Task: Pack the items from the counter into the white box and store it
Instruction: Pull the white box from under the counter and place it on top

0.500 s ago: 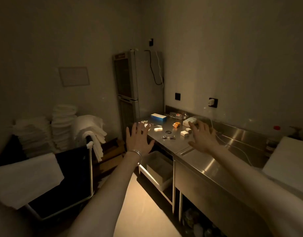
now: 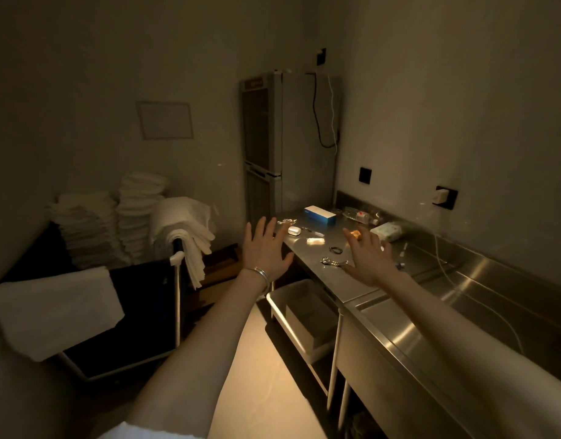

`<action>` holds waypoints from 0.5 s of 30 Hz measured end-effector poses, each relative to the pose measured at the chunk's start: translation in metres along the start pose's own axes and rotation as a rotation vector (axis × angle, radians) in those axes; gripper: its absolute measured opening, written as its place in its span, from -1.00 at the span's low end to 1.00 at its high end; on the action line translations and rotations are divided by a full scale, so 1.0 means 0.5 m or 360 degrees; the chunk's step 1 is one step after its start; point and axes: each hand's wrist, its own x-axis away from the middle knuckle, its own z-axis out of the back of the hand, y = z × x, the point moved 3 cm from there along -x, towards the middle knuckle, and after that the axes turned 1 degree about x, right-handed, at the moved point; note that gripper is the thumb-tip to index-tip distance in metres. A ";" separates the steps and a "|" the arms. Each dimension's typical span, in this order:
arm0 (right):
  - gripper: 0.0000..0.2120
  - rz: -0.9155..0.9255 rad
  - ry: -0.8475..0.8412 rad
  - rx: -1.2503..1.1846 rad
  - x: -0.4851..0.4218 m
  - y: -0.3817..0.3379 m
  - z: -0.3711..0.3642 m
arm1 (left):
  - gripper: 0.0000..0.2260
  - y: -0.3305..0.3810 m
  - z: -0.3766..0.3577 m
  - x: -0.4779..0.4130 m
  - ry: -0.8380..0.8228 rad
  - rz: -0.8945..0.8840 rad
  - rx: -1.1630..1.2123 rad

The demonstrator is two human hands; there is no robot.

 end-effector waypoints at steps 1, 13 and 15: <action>-0.23 0.0015 -0.0027 -0.0014 -0.013 -0.005 -0.014 | -0.41 -0.003 -0.010 -0.007 -0.0012 -0.0001 -0.0012; -0.24 0.0085 -0.0216 -0.0114 -0.167 -0.104 -0.200 | -0.46 -0.130 -0.208 -0.089 -0.0180 0.0044 0.0097; -0.23 0.0087 -0.0251 -0.0102 -0.201 -0.138 -0.239 | -0.46 -0.167 -0.250 -0.106 -0.0233 0.0025 0.0091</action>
